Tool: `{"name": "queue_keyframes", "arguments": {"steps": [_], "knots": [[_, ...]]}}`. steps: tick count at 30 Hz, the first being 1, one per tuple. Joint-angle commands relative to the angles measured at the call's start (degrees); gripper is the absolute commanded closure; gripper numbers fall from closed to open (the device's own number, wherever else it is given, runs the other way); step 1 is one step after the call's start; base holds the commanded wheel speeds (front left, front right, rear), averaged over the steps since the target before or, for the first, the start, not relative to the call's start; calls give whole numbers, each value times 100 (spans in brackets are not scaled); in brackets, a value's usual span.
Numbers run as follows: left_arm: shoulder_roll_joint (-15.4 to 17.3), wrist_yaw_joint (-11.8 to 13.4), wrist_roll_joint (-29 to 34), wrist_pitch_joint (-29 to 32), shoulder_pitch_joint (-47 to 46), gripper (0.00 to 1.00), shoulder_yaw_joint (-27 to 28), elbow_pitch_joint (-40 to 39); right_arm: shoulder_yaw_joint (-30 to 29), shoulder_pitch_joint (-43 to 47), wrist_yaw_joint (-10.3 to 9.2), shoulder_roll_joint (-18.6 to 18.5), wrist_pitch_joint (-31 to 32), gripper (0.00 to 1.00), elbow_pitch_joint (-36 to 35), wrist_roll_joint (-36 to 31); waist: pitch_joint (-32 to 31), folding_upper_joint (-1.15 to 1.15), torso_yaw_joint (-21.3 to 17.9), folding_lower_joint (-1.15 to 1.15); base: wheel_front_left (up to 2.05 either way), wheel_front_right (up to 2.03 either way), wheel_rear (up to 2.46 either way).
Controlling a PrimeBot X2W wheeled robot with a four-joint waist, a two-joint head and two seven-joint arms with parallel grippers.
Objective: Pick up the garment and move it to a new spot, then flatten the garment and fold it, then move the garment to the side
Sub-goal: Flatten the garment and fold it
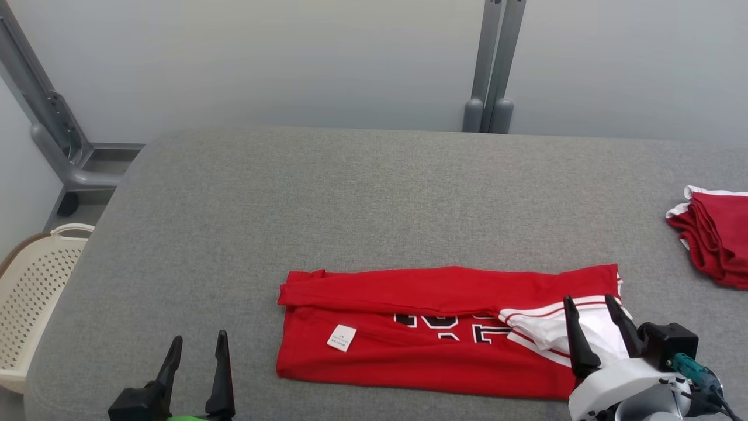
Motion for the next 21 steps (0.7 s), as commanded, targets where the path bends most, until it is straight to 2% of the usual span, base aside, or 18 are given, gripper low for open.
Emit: {"name": "queue_keyframes", "arguments": {"steps": [1, 16, 21], "knots": [[-19, -29, 87, -3, 81, 0, 49, 55, 47, 100, -2, -12, -71, 0, -46, -114, 5, 0, -14, 0, 0, 0, 0], [-78, -27, 304, -4, 55, 0, 143, 144, 183, 311, -2, -11, 122, 0, -572, -319, -1, 0, -116, 0, 0, 0, 0], [-67, -19, 343, -4, 47, 0, 120, 220, 144, 334, -2, -9, 213, 0, -627, -175, 9, 0, -126, 0, 0, 0, 0]]}}
